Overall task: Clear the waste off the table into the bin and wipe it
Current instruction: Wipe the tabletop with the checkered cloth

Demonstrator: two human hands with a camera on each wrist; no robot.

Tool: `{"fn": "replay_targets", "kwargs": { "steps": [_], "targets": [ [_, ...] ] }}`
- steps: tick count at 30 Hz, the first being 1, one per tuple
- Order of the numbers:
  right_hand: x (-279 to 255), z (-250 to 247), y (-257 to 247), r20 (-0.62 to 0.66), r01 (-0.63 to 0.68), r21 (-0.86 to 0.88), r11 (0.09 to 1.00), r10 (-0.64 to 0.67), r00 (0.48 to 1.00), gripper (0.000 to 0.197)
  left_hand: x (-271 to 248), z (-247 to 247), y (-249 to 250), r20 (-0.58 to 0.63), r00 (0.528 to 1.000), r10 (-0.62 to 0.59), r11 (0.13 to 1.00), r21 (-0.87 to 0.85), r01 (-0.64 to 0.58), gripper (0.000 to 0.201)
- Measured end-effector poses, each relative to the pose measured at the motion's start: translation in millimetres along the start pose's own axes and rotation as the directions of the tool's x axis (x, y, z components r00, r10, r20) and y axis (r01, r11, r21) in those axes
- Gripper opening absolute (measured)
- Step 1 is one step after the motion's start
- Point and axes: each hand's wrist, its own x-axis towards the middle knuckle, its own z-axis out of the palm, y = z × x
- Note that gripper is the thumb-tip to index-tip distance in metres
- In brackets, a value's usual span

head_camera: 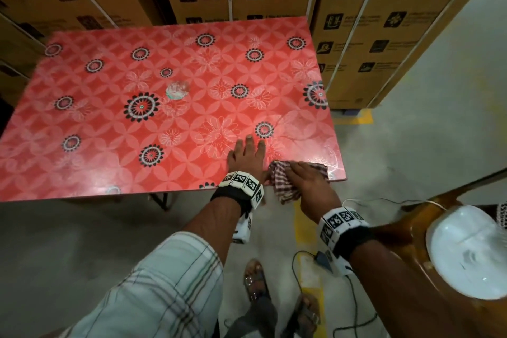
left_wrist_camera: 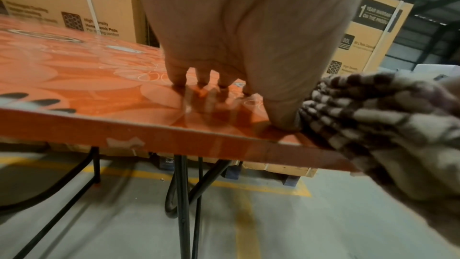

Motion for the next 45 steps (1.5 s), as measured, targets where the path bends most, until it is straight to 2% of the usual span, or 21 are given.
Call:
{"fn": "replay_targets", "kwargs": {
  "steps": [5,7,10,13,16,19,22,26,29,32,34,37,39,41,43,45],
  "targets": [
    [9.0,-4.4,-0.9,0.011,-0.039,0.027,0.999,0.038,0.999,0.074,-8.2,6.2,23.4,0.021,1.0,0.003,0.997,-0.074,-0.001,0.077],
    [0.2,-4.9,-1.9,0.018,-0.02,0.022,1.0,0.02,1.0,0.074,-14.3,10.5,32.6,0.011,1.0,-0.008,0.998,-0.069,0.009,0.077],
    [-22.1,-13.8,24.0,0.006,-0.01,0.065,0.998,0.009,1.0,0.075,-19.9,11.5,42.2,-0.003,1.0,-0.014,0.997,-0.072,0.014,0.069],
    [-33.2,-24.7,58.5,-0.032,-0.079,0.061,0.995,0.081,0.996,0.073,-20.9,9.3,55.9,0.006,1.0,0.022,0.998,-0.066,-0.022,0.07],
    [-29.3,-28.4,52.5,-0.037,-0.026,0.04,0.999,0.028,0.999,0.065,-21.5,9.7,75.3,0.013,0.996,0.086,0.993,-0.079,-0.085,0.064],
    [-29.2,-29.4,43.9,0.064,0.04,-0.025,0.999,-0.038,0.997,0.071,-19.5,13.7,80.4,0.041,0.995,0.088,0.994,-0.066,-0.085,0.074],
    [-19.4,-37.1,60.7,0.15,0.067,-0.084,0.994,-0.054,0.987,0.073,-15.7,18.0,75.4,-0.019,0.997,0.074,0.996,-0.04,-0.075,0.068],
    [21.6,-51.4,77.6,0.153,0.08,-0.116,0.99,-0.061,0.986,0.073,-17.1,17.4,81.5,-0.057,0.998,0.037,0.998,-0.042,-0.039,0.07],
    [36.0,-58.0,76.0,0.186,0.078,-0.145,0.986,-0.05,0.981,0.079,-16.2,18.3,82.3,-0.026,0.999,0.028,0.997,-0.067,-0.029,0.072],
    [18.0,-51.7,74.8,0.124,0.102,-0.082,0.991,-0.091,0.988,0.077,-9.5,0.0,79.2,-0.064,0.997,0.052,0.997,-0.061,-0.056,0.063],
    [-3.3,-42.0,75.5,0.084,0.142,-0.062,0.988,-0.137,0.987,0.068,-4.5,-18.9,80.1,-0.063,0.995,0.072,0.997,-0.019,-0.074,0.052],
    [-18.7,-32.7,76.3,0.032,0.138,-0.064,0.988,-0.136,0.99,0.058,2.4,-30.0,81.9,-0.06,0.995,0.081,0.997,-0.013,-0.082,0.057],
    [-6.0,-30.9,82.6,0.021,0.15,-0.088,0.985,-0.149,0.989,0.06,8.4,-30.3,79.5,-0.066,0.995,0.075,0.997,-0.011,-0.076,0.06],
    [21.4,-41.0,89.4,0.077,0.167,-0.098,0.981,-0.16,0.984,0.064,20.6,-32.0,76.3,-0.04,0.998,0.04,0.999,-0.026,-0.041,0.057],
    [56.3,-53.2,93.3,0.117,0.113,-0.125,0.986,-0.099,0.988,0.068,31.6,-41.8,73.8,-0.013,1.0,0.025,0.997,-0.075,-0.026,0.049],
    [85.4,-67.8,91.5,0.133,0.039,-0.132,0.99,-0.022,0.991,0.069,45.6,-53.3,73.3,-0.038,0.997,0.06,0.996,-0.066,-0.063,0.039]
  ]
}}
